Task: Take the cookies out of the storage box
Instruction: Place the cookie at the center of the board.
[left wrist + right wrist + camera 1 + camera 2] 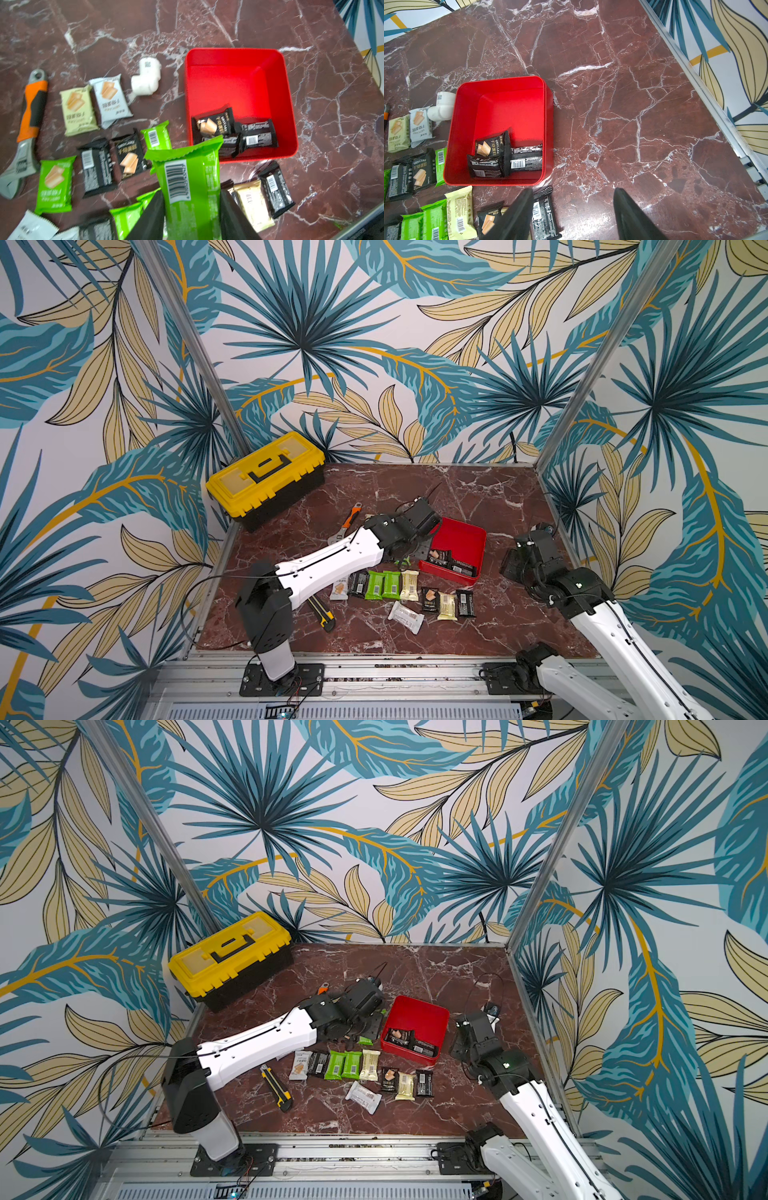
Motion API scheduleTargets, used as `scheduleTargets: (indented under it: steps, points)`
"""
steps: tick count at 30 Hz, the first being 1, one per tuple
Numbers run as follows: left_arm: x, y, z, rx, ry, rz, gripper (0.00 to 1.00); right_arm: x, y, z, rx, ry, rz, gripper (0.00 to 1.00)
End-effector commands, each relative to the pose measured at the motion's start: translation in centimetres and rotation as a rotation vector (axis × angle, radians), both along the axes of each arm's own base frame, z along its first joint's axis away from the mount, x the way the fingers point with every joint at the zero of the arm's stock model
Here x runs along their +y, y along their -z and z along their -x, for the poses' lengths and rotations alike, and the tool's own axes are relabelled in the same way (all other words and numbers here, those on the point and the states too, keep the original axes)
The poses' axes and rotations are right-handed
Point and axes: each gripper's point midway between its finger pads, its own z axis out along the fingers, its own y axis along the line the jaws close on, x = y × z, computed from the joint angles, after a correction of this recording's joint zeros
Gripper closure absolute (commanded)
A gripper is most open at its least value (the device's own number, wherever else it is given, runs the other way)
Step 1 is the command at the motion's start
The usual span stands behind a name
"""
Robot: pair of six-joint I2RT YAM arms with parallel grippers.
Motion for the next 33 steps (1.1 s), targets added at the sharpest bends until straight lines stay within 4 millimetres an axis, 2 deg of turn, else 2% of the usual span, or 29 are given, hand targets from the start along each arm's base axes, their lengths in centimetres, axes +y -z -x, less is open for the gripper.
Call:
scheduleTargets:
  steps: [1,6,13,17,29,31,33]
  points:
    - [4.1,2.0,3.7,0.071,-0.042,-0.091,0.56,0.3,0.2,-0.4,0.007,-0.026,0.004,0.34]
    - [8.7,3.9,7.7,0.130,-0.067,-0.152,0.56,0.7,0.3,-0.9,0.014,-0.043,0.004,0.34]
    - [11.4,7.5,12.2,0.224,-0.043,-0.178,0.57,1.1,0.3,-1.3,0.026,-0.062,0.004,0.34]
    - [11.1,9.9,13.7,0.261,-0.015,-0.166,0.57,1.2,0.4,-1.4,0.030,-0.064,0.002,0.34]
    - [9.8,14.3,14.1,0.307,0.072,-0.195,0.55,1.1,0.5,-1.2,0.031,-0.062,0.002,0.34]
    - [9.8,14.7,14.1,0.315,0.078,-0.206,0.51,1.1,0.4,-1.2,0.029,-0.062,0.002,0.34]
    - [9.9,14.9,14.1,0.313,0.078,-0.215,0.43,1.1,0.4,-1.2,0.028,-0.063,0.002,0.34]
